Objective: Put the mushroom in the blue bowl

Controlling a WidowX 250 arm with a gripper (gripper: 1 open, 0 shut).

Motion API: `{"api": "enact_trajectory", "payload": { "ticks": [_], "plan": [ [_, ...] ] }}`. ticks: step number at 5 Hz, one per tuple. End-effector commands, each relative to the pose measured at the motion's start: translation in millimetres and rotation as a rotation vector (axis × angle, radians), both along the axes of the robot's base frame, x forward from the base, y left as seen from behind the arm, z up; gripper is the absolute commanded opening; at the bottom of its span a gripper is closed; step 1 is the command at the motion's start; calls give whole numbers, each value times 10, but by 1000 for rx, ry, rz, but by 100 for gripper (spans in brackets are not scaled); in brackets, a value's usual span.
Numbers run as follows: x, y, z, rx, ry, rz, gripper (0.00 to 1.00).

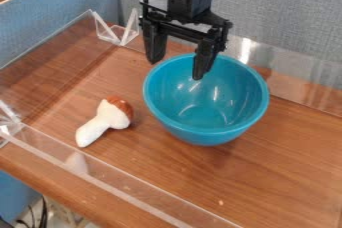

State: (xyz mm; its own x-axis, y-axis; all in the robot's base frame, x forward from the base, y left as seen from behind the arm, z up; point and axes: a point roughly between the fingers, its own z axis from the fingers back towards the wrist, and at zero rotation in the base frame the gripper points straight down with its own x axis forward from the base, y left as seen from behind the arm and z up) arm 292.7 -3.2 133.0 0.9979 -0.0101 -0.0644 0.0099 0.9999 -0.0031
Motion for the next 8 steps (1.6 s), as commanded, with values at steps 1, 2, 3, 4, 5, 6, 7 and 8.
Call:
{"api": "enact_trajectory", "payload": {
  "ticks": [1,2,3,4,5,6,7,8],
  "plan": [
    [-118,114,-109,-3,12,-73,100],
    [-326,277,-388,-2,46,-182,100],
    [-466,460,-583,5,57,-289,100],
    [-444,495,-669,-1,51,-289,100],
    [-444,508,-716,-5,48,-286,100],
    [-441,519,-762,-10,46,-282,100],
    [-444,526,-797,-13,44,-281,100],
    [-447,536,-828,-14,44,-280,0]
  ]
}}
